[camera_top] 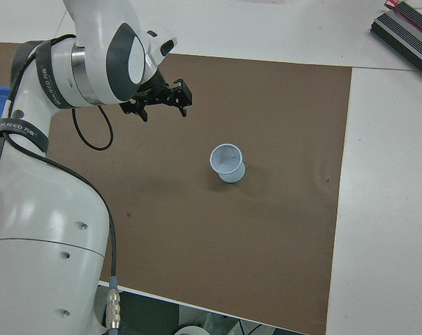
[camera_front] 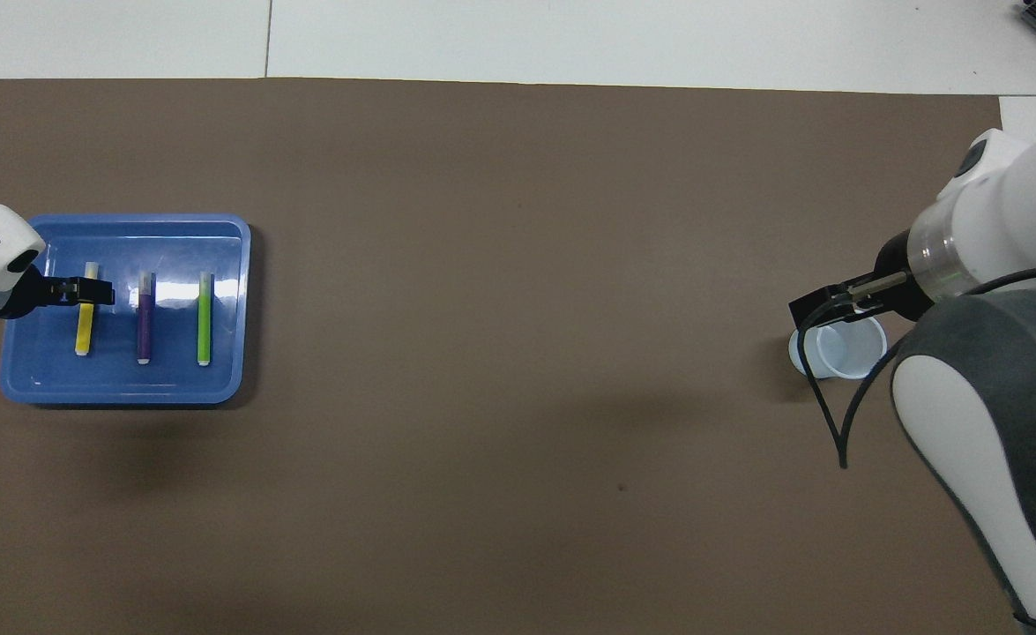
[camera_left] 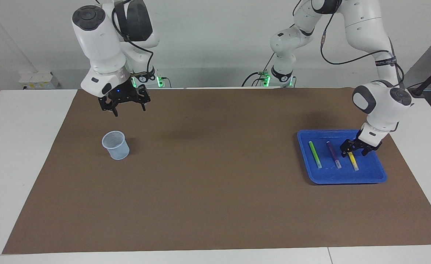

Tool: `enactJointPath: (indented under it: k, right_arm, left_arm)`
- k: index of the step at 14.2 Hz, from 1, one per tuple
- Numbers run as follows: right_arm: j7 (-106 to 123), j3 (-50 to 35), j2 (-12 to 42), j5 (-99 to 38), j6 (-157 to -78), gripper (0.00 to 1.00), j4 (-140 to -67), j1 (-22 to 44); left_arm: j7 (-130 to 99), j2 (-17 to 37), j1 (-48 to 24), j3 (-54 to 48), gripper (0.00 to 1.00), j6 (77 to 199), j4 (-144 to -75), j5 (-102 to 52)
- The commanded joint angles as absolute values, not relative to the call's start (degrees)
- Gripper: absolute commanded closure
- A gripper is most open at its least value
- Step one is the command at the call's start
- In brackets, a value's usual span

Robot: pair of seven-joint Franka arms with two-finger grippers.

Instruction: Right arm passes pens to left for tray arrangement

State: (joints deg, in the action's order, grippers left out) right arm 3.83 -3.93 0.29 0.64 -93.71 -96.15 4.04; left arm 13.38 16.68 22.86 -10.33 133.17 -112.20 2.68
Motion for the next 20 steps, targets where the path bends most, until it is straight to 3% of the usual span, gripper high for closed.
enactJointPath:
  k: [1,7,14,20]
  right_arm:
    - [3.3,-0.4,0.9,-2.6,-89.9,0.00,-92.0,3.9]
    - [4.0,5.4,0.8,-2.0,-89.4,0.00,-91.8,3.9]
    - [3.9,5.4,0.4,-1.9,-91.7,0.00,-93.3,4.0]
    - [3.9,5.3,-0.1,-1.8,-92.6,0.00,-94.0,4.1]
  left_arm:
    - [13.4,15.8,22.3,-10.3,0.00,127.6,-108.8,3.7]
    - [12.2,12.6,21.4,-10.7,0.00,115.2,-101.7,3.6]
    - [5.7,9.5,17.2,-10.7,0.00,101.9,-93.4,3.6]
    - [3.0,3.7,15.6,-10.8,0.00,96.5,-92.3,3.4]
